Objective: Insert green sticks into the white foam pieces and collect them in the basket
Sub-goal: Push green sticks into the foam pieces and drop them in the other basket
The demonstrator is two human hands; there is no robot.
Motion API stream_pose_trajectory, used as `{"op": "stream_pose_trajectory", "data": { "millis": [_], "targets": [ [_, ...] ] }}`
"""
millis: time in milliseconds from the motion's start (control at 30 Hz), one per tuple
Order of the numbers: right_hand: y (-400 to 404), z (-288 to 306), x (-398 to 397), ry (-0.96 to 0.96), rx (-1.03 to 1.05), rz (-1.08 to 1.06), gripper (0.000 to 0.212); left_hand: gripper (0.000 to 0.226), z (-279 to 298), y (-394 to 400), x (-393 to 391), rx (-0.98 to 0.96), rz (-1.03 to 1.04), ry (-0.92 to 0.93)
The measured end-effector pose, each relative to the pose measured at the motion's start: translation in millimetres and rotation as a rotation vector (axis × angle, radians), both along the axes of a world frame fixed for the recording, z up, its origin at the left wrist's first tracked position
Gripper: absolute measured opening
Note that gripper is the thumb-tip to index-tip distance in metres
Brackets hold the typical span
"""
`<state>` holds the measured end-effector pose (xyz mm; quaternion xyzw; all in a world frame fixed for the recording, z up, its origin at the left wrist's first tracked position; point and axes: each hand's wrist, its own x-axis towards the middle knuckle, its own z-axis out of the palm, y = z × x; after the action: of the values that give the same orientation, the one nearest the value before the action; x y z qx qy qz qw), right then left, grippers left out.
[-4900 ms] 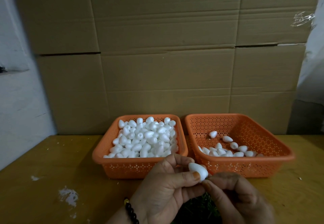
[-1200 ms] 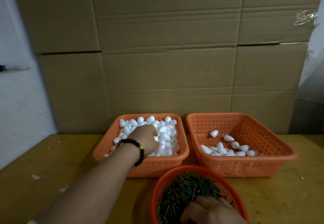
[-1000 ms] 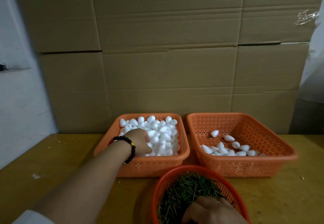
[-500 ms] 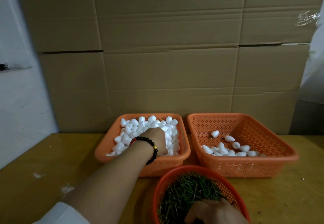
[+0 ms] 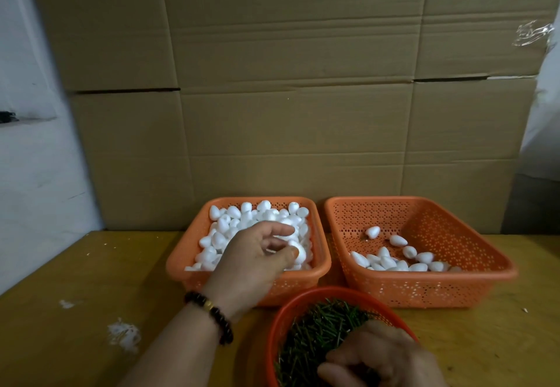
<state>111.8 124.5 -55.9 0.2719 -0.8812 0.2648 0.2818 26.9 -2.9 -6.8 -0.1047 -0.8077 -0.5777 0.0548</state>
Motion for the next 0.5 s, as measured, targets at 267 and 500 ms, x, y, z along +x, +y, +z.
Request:
{"op": "stream_pose_trajectory", "data": {
  "millis": [267,500],
  "targets": [
    [57,-2,1,0.1,-0.203,-0.123,0.017,0.034,8,9,42,0.836,-0.329,-0.49],
    [61,-11,-2,0.023,-0.257,-0.161,0.033,0.035,13,15,49,1.079,-0.429,-0.614]
  ]
}}
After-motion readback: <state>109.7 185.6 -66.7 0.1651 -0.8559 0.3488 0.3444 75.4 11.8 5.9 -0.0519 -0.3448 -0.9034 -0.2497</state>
